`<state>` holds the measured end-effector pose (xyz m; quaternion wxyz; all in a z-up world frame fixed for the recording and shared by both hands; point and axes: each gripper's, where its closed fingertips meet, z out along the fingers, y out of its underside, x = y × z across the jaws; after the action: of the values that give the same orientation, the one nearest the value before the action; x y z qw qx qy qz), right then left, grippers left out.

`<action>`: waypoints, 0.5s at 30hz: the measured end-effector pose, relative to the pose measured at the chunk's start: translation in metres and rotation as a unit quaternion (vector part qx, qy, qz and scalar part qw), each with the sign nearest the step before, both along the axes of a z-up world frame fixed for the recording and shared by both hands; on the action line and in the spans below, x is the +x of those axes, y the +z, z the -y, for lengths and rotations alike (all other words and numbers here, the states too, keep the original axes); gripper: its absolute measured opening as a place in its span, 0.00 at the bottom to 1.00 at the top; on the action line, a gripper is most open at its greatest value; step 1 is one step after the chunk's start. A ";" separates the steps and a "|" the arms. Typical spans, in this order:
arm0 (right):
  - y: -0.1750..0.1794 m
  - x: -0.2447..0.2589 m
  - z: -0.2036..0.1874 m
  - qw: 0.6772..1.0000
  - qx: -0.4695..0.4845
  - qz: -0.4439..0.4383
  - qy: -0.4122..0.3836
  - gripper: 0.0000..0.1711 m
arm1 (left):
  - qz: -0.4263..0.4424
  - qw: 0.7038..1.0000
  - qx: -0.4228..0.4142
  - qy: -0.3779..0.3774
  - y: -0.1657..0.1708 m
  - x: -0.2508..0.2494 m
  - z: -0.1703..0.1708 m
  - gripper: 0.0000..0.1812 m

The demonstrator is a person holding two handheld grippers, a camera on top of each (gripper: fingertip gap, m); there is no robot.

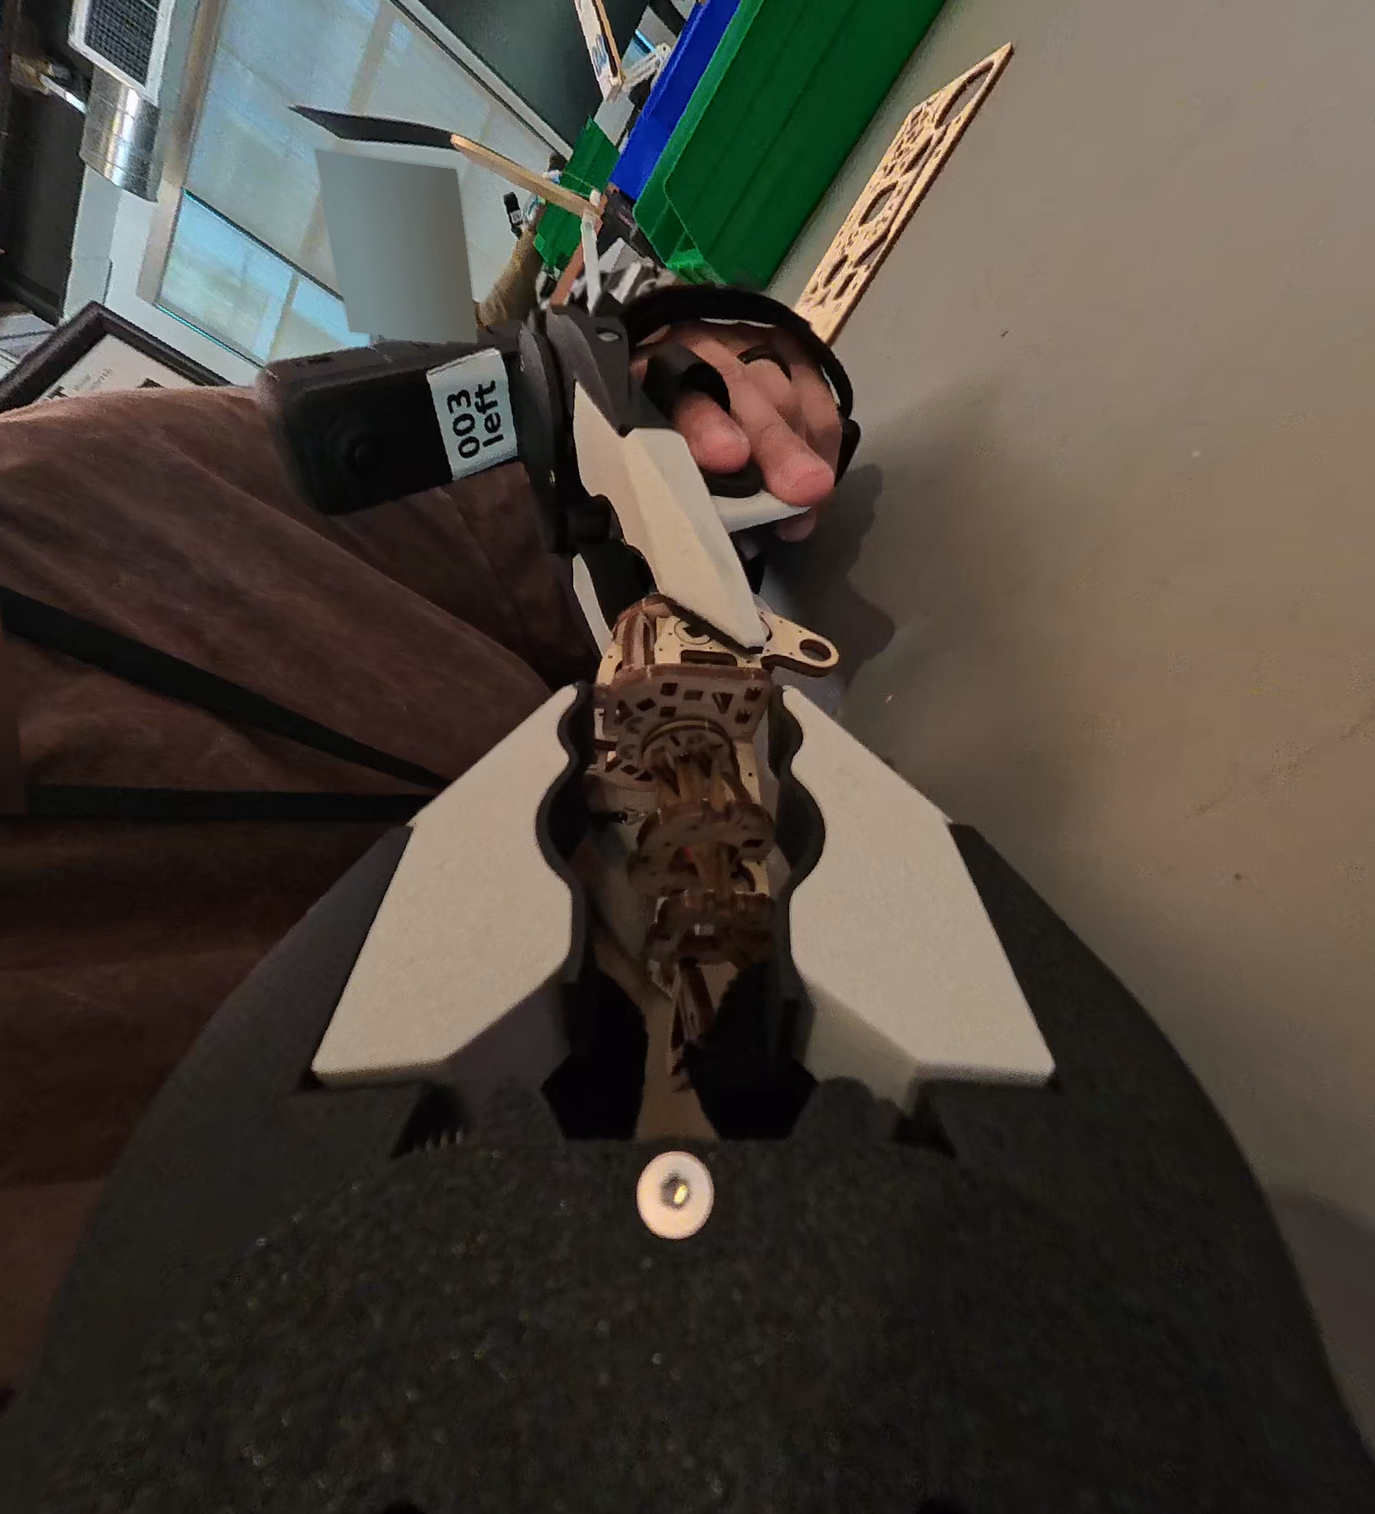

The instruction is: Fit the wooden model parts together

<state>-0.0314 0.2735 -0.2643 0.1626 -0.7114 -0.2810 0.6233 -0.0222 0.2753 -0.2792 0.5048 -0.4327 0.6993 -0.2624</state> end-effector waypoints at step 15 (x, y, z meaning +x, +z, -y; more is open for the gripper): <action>0.015 0.003 0.006 0.998 -0.002 -0.067 0.016 0.24 | 0.028 1.000 0.004 -0.004 0.001 0.002 0.003 0.26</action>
<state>-0.0280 0.2678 -0.2492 0.1700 -0.6639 -0.2796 0.6724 -0.0204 0.2726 -0.2780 0.5248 -0.4200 0.6880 -0.2735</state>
